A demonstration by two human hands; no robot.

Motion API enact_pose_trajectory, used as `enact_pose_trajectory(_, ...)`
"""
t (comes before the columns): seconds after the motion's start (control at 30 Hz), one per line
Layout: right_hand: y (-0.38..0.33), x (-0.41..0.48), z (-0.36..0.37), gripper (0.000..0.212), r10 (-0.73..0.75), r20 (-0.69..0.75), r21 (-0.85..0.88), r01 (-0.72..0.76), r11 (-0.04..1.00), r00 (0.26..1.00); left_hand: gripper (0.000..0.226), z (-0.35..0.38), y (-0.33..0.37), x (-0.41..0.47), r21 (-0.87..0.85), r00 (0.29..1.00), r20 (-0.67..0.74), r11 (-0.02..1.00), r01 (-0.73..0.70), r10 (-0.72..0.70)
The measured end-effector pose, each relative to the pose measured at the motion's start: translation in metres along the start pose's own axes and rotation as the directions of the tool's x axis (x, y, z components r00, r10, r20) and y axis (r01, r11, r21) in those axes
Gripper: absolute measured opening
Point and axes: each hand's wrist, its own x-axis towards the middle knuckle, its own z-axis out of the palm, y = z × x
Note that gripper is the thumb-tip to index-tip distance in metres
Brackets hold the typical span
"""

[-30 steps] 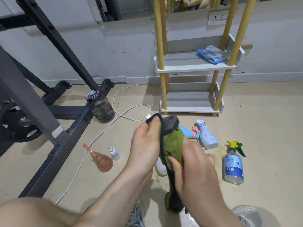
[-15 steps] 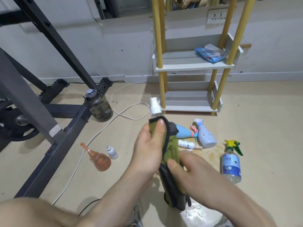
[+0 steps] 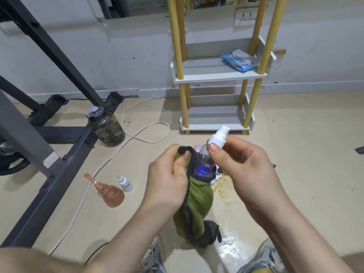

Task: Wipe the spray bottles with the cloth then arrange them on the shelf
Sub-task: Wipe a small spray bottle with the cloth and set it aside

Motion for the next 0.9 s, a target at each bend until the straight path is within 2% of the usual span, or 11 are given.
enact_pose_trajectory(0.17, -0.016, -0.004, -0.004, 0.013, -0.102, 0.049, 0.025, 0.101, 0.995, 0.994, 0.018, -0.019, -0.008, 0.021, 0.185, 0.996, -0.091, 0.982, 0.038, -0.022)
enact_pose_trajectory(0.27, -0.013, -0.008, 0.003, 0.009, -0.077, 0.063, 0.030, 0.075, 0.997, 0.995, 0.016, -0.021, 0.001, 0.020, 0.180, 0.996, -0.091, 0.983, 0.022, -0.005)
enact_pose_trajectory(0.4, 0.005, -0.005, 0.013, 0.005, -0.021, -0.141, -0.018, 0.019, 1.000, 0.990, 0.008, -0.019, 0.029, 0.003, -0.003, 0.997, 0.039, 0.998, -0.066, 0.066)
enact_pose_trajectory(0.47, 0.007, -0.004, 0.010, 0.009, 0.022, -0.213, 0.044, -0.013, 0.999, 0.977, 0.021, -0.019, 0.035, -0.004, -0.016, 0.969, 0.175, 0.985, -0.171, 0.171)
enact_pose_trajectory(0.53, 0.006, -0.003, 0.004, 0.011, 0.085, -0.224, 0.127, -0.058, 0.990, 0.971, 0.026, -0.019, 0.033, -0.007, -0.052, 0.939, 0.277, 0.979, -0.199, 0.206)
enact_pose_trajectory(0.6, 0.005, -0.004, 0.002, 0.013, 0.146, -0.202, 0.190, -0.107, 0.976, 0.968, 0.019, -0.018, 0.029, -0.004, -0.128, 0.952, 0.252, 0.981, -0.143, 0.171)
enact_pose_trajectory(0.67, 0.006, -0.006, 0.002, 0.016, 0.178, -0.149, 0.224, -0.142, 0.964, 0.973, 0.015, -0.016, 0.024, -0.001, -0.114, 0.972, 0.185, 0.986, -0.125, 0.144)
enact_pose_trajectory(0.73, 0.005, -0.007, 0.002, 0.015, 0.176, -0.084, 0.250, -0.150, 0.956, 0.981, 0.034, -0.016, 0.019, 0.002, -0.003, 0.981, 0.135, 0.990, -0.139, 0.138)
enact_pose_trajectory(0.8, 0.002, -0.005, 0.000, 0.012, 0.139, -0.037, 0.262, -0.124, 0.957, 0.990, 0.039, -0.017, 0.015, 0.002, 0.067, 0.978, 0.149, 0.986, -0.155, 0.144)
enact_pose_trajectory(0.87, 0.001, -0.003, -0.002, 0.017, 0.089, 0.020, 0.271, -0.091, 0.958, 0.996, 0.041, -0.013, 0.015, -0.001, 0.054, 0.975, 0.189, 0.990, -0.129, 0.117)
enact_pose_trajectory(0.9, 0.002, -0.003, -0.003, 0.021, 0.067, 0.055, 0.266, -0.079, 0.961, 0.996, 0.048, -0.011, 0.014, -0.001, -0.025, 0.978, 0.200, 0.999, -0.048, 0.052)
